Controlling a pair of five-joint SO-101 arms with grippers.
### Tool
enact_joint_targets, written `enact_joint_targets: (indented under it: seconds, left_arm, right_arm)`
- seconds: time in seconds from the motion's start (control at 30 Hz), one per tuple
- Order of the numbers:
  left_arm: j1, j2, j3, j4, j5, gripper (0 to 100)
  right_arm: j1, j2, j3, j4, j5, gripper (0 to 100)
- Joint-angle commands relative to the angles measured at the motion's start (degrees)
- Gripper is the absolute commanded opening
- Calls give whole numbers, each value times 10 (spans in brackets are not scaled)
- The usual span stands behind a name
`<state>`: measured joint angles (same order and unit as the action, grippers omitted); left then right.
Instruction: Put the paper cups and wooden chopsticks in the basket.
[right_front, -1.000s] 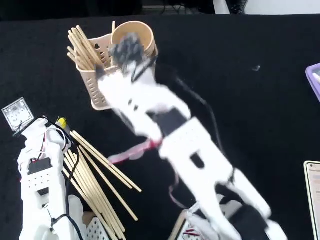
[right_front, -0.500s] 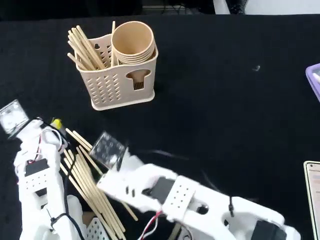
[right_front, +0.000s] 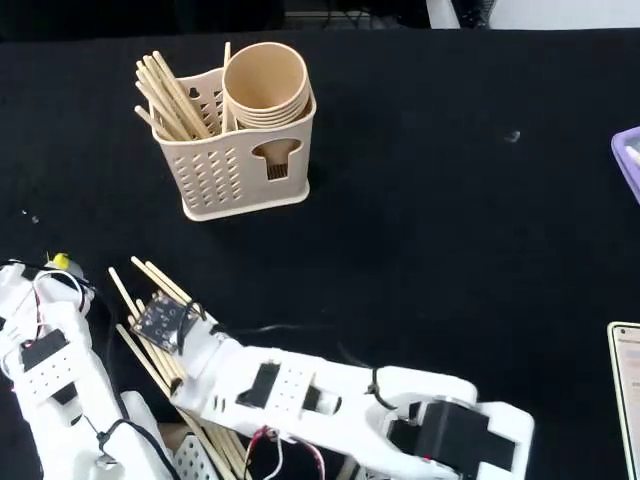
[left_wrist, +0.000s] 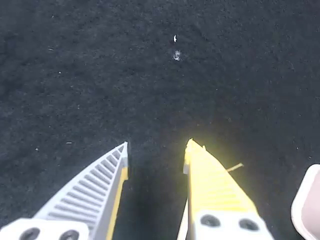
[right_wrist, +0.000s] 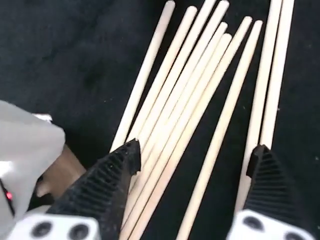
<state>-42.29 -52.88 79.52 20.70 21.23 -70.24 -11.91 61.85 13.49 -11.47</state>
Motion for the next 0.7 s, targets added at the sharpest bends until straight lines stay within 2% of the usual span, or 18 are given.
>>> enact_joint_targets:
  seconds: [0.0,0.2,0.37,0.67]
  left_arm:
    - [-8,-6,-38,-10,5,188]
    - [-29,-11,-38,-5,6,188]
    - [-53,-10,-46,-4,7,188]
    - [-50,-10,-45,-4,7,188]
  right_arm:
    - [-7,8,-38,-11,-4,346]
    - [39,43,-57,4,-4,346]
    - [47,102,-151,127,-4,346]
    - [118,189,-288,320,-4,345]
